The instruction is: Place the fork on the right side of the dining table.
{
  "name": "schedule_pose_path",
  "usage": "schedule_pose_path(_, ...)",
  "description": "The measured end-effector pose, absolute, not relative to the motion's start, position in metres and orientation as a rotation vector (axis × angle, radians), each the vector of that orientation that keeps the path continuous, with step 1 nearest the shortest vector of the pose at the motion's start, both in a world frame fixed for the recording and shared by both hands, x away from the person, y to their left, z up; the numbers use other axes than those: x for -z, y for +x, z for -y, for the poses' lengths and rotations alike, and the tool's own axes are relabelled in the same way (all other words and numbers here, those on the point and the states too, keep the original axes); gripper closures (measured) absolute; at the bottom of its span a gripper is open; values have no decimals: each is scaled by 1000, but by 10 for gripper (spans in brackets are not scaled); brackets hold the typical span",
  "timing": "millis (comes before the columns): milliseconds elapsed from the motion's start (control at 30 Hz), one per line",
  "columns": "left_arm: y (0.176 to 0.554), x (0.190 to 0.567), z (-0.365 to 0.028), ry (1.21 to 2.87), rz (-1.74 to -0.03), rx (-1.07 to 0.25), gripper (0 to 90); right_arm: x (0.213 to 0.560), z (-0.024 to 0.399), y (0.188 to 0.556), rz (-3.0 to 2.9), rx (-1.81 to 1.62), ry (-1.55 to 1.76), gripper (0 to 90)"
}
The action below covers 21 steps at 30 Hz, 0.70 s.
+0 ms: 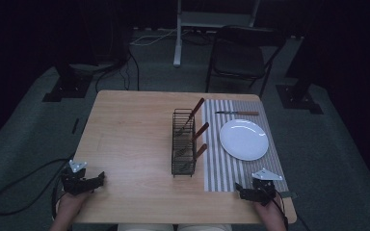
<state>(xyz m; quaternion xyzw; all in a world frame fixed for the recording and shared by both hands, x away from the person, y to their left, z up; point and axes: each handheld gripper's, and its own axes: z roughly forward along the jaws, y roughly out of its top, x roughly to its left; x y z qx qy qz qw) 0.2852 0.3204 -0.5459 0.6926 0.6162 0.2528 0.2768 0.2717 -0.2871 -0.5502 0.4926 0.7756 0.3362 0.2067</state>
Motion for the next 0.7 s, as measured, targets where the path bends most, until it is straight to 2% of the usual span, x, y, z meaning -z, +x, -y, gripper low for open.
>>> schedule_pose_path(700, 285, 546, -320, 1858, -1658, -680, 59, 543, 284, 280, -2254, -854, 1383, 108)
